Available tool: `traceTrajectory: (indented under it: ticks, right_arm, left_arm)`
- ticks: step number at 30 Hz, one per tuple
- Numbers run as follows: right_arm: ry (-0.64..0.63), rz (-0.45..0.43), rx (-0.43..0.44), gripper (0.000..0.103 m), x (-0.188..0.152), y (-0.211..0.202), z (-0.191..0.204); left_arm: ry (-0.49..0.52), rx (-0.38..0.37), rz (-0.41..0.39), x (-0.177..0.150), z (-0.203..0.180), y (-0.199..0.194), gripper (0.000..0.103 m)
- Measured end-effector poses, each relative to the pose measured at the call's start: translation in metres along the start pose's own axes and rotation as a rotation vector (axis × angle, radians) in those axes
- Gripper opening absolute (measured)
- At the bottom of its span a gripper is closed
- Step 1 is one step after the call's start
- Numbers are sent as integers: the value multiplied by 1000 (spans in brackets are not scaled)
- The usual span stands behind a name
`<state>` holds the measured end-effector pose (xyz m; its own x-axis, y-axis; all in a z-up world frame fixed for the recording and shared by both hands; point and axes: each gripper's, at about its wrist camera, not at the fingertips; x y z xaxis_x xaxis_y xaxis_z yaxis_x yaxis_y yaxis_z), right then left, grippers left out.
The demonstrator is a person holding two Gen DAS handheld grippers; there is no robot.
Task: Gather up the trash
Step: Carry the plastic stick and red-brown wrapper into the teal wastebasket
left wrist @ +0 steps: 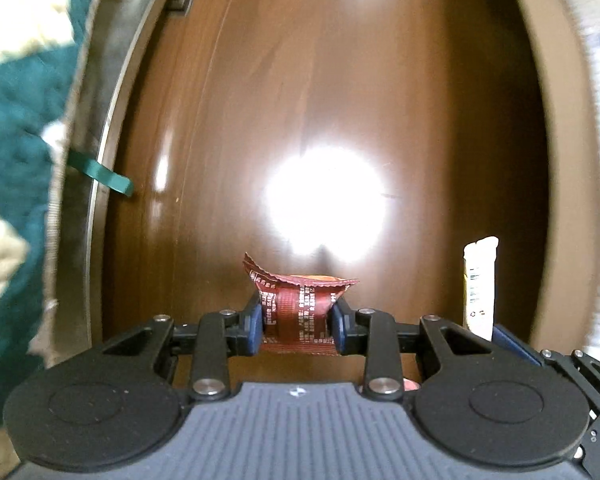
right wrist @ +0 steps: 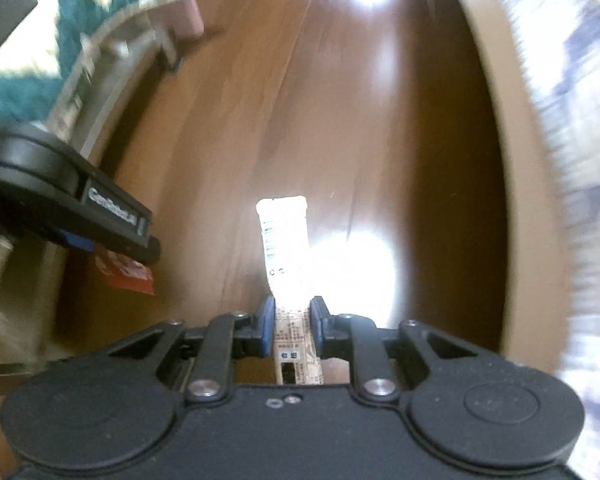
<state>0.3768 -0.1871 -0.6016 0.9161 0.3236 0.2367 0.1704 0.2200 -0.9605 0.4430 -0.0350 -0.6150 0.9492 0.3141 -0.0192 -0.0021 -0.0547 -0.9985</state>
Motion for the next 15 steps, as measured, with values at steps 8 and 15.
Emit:
traceTrajectory:
  ticks: [8, 15]
  right_arm:
    - [8, -65, 55, 18, 40, -155, -20]
    - [-91, -117, 102, 18, 86, -271, -13]
  left_arm:
    - [10, -44, -74, -10, -18, -152, 32]
    - [17, -33, -157, -16, -23, -272, 32]
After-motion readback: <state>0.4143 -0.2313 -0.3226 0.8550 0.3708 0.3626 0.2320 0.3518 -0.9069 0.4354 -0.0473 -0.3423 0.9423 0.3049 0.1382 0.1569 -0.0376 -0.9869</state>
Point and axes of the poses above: each gripper's, at about its wrist camera, not at the fingertips, and y roughly the way its jaws point, z to its left, x to its top, and after that the axes turned 4 degrees about x, right-handed
